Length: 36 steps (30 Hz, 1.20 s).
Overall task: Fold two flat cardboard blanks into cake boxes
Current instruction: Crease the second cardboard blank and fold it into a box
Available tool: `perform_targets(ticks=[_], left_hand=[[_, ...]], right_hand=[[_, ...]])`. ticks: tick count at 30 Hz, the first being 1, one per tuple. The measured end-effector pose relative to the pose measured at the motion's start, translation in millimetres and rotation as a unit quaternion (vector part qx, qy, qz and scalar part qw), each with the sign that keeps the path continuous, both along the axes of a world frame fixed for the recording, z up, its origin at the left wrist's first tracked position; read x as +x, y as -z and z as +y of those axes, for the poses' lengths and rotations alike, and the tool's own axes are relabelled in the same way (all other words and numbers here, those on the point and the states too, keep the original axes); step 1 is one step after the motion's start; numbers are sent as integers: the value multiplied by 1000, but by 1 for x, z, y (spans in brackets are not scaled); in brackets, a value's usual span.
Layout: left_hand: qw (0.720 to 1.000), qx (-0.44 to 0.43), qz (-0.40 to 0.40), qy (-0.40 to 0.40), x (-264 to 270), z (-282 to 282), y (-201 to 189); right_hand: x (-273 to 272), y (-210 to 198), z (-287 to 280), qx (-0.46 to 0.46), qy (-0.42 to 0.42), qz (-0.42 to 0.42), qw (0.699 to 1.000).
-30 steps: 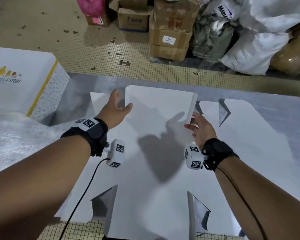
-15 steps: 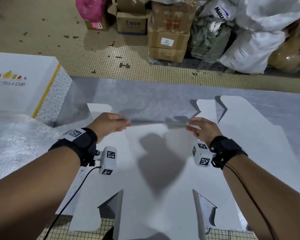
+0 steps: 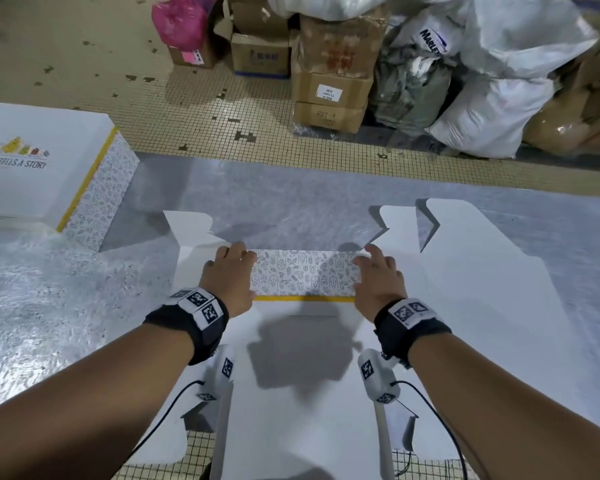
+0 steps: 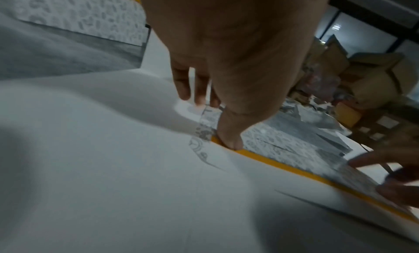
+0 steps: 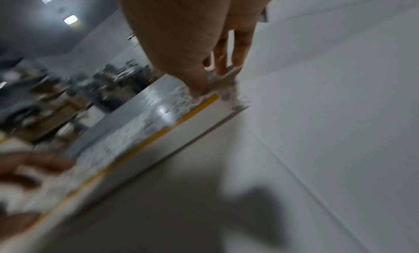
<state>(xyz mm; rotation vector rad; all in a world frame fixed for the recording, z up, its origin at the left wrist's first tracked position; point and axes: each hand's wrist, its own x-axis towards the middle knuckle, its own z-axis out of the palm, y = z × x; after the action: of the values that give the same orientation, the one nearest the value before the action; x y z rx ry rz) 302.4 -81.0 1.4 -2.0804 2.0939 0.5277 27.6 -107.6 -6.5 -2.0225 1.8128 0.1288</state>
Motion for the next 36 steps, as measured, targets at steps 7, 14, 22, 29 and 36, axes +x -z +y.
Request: perform_targets(ticks=[7, 14, 22, 29, 36], left_hand=[[990, 126, 40, 59, -10, 8, 16], [993, 33, 53, 96, -22, 14, 46], [995, 18, 73, 58, -28, 12, 43], [997, -34, 32, 62, -43, 7, 48], [996, -16, 31, 80, -35, 3, 53]], right_hand=[[20, 28, 17, 54, -144, 39, 987], [27, 35, 19, -28, -131, 11, 991], [42, 50, 18, -42, -158, -29, 986], [46, 44, 16, -1, -145, 5, 989], [45, 46, 16, -1, -151, 7, 989]])
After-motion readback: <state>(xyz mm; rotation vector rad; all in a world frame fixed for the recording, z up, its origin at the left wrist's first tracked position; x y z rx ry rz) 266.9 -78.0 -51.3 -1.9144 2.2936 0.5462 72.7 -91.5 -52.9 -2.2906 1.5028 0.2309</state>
